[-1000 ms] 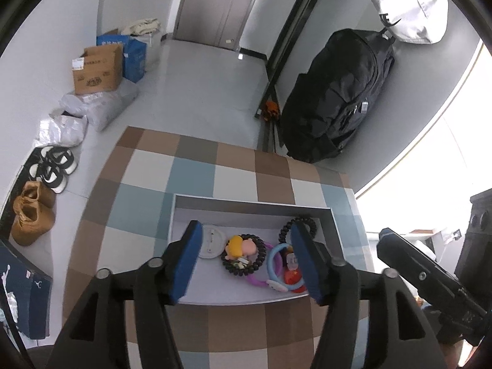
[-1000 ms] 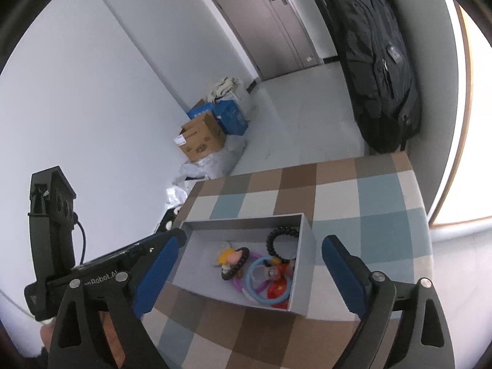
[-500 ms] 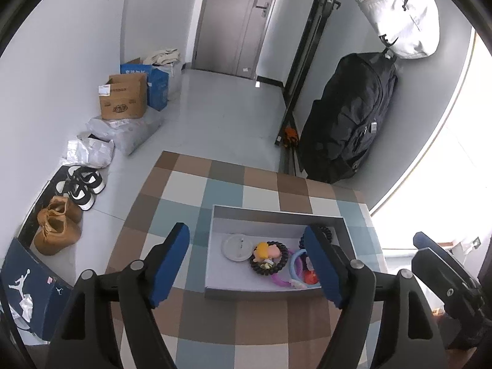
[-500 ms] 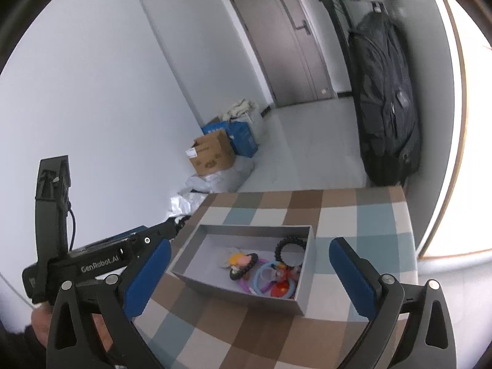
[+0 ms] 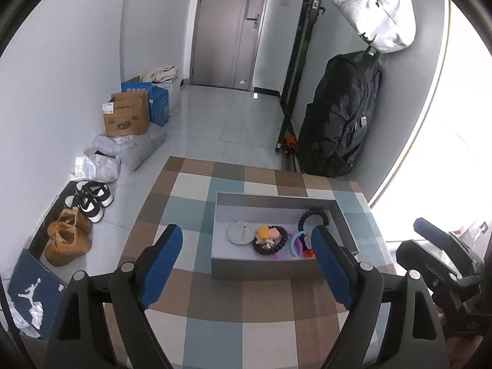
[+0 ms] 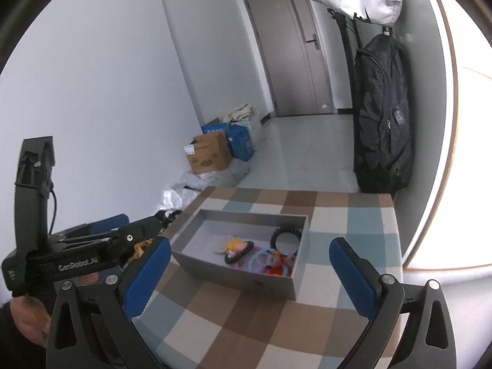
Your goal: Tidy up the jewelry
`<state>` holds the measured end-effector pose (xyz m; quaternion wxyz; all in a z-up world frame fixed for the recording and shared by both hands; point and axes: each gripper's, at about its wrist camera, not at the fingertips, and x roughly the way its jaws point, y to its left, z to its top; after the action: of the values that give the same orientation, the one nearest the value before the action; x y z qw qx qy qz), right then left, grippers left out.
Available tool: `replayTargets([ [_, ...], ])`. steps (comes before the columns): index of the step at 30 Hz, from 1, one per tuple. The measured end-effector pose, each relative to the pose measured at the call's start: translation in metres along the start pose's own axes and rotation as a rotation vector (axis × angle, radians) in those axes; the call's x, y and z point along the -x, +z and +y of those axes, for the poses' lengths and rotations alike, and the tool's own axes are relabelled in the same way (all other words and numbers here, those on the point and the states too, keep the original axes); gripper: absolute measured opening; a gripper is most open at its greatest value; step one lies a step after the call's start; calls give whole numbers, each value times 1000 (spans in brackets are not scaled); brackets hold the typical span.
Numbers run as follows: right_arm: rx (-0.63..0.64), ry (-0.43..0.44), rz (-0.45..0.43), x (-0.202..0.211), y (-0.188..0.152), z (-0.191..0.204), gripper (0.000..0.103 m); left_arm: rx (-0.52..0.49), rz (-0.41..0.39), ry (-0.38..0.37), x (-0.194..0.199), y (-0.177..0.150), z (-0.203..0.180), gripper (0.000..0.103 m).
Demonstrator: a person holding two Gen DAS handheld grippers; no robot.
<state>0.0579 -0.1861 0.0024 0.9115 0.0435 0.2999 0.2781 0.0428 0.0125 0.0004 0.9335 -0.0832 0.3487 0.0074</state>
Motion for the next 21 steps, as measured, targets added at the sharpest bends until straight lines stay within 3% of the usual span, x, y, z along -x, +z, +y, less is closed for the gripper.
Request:
replayTargets([
  [21, -28, -15, 24, -3, -4, -8, 103, -24, -3, 3, 5, -3, -8, 83],
])
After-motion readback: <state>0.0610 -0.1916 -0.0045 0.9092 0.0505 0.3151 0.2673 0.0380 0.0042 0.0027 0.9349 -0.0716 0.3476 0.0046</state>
